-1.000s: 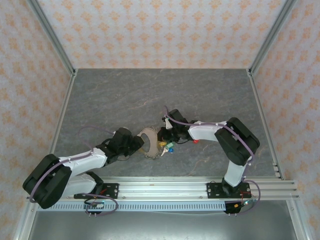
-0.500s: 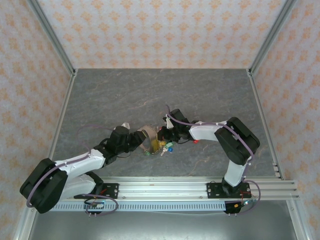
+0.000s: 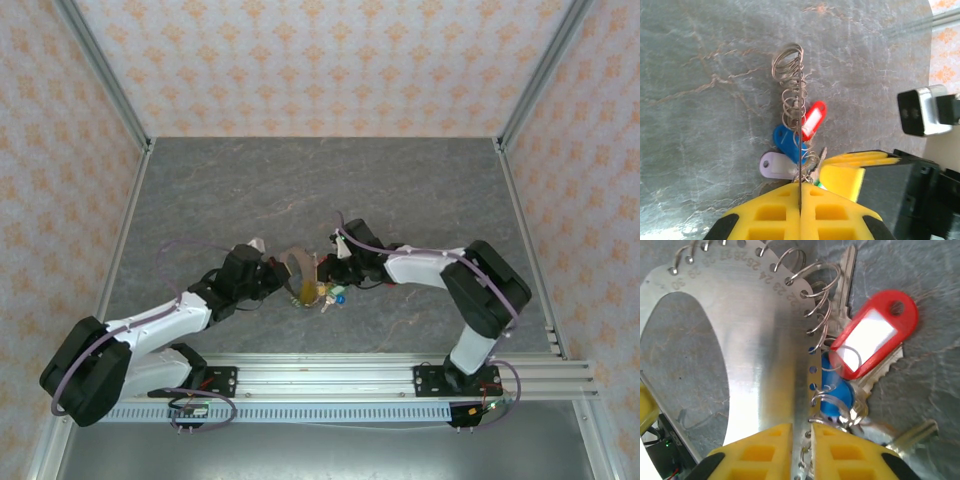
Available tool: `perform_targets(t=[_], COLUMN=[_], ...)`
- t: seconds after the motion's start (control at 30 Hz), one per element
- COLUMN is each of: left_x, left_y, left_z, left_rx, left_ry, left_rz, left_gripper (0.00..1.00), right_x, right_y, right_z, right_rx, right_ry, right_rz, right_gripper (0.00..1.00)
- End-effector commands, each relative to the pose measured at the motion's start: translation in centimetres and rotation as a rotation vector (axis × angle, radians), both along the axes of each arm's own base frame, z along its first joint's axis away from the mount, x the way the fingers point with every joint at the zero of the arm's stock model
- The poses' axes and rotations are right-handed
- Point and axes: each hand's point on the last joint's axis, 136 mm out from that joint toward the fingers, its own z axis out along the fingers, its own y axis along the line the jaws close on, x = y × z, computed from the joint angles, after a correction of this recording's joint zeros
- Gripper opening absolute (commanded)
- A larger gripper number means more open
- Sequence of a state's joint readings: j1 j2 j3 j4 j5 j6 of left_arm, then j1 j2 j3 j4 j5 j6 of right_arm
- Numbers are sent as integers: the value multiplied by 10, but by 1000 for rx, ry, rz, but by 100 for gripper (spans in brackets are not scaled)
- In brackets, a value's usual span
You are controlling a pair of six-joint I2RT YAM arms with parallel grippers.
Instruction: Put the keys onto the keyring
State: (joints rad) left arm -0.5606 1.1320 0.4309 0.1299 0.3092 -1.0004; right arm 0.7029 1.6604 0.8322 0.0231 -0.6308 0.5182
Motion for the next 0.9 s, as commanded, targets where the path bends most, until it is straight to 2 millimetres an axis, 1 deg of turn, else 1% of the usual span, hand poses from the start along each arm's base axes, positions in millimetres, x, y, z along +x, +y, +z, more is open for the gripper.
perform_targets(t=[0.0,0.1,0.23,0.3,0.37,0.47,0.53,0.63,0.73,0.8,0.87], left_x=[12,13,9,7,2,-3,-6,-5,-7,-8,-10], left_y=[-11,-13,-18,-21,-29,-41,-48,-54,-61,-63,-64], left_z=[53,85,136,157,179,198,212,232,251,261,270], left_rx=[12,62,98,90,81,67,49,19,-15,-15,-2], left_ry=[-175,-275,-440,-494,-543,-576,-620,-688,-759,-801,-838], left_rz=[-91,-160,-257,-287,-356,-444,-496,-514,-541,-561,-582], left_gripper=[0,0,0,0,0,0,0,0,0,0,0], right_x=[15,23,19,11,-3,-25,-35,-52,-60,-69,-71], right_y=[-19,-42,-69,-78,-82,-85,-87,-81,-78,-71,-66], right_z=[38,66,108,130,152,176,185,192,199,199,199], right_rx=[-1,-21,-28,10,68,111,103,112,116,104,69], right_ry=[-156,-324,-619,-784,-970,-1194,-1287,-1380,-1473,-1532,-1565], right_rz=[-53,-91,-90,-74,-26,65,121,233,273,334,370], right_gripper=[21,23,23,22,22,20,20,18,17,17,17])
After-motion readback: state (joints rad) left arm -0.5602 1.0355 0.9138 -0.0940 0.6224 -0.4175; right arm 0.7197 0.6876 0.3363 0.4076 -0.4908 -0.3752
